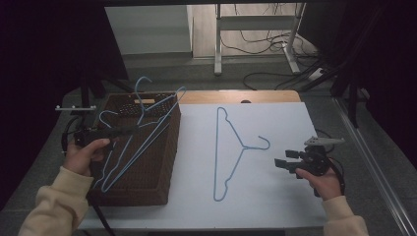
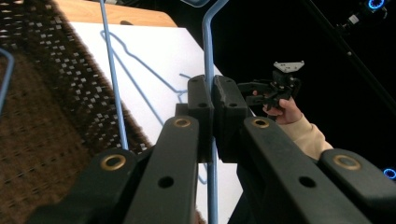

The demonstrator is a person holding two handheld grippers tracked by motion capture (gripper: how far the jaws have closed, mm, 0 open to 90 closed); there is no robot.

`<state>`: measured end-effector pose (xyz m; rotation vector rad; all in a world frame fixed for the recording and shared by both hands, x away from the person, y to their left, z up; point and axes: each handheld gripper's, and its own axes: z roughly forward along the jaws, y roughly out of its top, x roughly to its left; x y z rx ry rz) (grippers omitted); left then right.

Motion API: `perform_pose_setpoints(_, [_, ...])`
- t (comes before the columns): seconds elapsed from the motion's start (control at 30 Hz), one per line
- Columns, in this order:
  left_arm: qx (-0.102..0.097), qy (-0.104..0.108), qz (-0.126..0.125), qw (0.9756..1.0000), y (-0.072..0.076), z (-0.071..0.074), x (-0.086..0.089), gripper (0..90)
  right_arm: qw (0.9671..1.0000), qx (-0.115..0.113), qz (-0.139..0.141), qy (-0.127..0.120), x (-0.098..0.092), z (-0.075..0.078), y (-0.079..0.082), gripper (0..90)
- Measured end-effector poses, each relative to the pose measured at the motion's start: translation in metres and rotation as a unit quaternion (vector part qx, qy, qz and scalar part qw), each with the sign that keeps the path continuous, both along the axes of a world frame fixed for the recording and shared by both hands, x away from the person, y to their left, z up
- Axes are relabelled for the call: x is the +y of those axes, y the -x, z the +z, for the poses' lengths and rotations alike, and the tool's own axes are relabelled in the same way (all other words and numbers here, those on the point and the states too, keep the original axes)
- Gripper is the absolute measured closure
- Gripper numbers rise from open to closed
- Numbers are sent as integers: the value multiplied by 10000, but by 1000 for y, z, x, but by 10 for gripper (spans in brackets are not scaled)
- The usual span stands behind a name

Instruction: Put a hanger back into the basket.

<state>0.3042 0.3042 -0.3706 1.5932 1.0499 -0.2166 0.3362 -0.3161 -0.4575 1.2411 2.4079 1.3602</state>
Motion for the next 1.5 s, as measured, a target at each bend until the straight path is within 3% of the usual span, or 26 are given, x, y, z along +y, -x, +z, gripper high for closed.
perform_pose_setpoints(0.67, [305,-259,343,9986,-16,-33,38,869,10000,-6,15,65,1,-1,1,280])
perform_pose_setpoints(0.93, [391,-418,175,9982,-23,-43,32,869,10000,-1,18,86,1,-1,1,280])
perform_pose_setpoints(1.13, [627,-733,162,9952,-32,-56,30,869,10000,-3,17,89,1,-1,1,280])
perform_pose_setpoints(1.27, [782,-812,180,9935,-38,-67,31,869,9999,-6,20,102,1,-1,1,280])
perform_pose_setpoints(1.33, [821,-710,203,9939,-38,-74,30,869,9999,-10,24,122,1,-1,1,280])
perform_pose_setpoints(1.5, [793,-901,273,9924,-38,-80,29,869,9999,-2,13,137,1,-1,0,280])
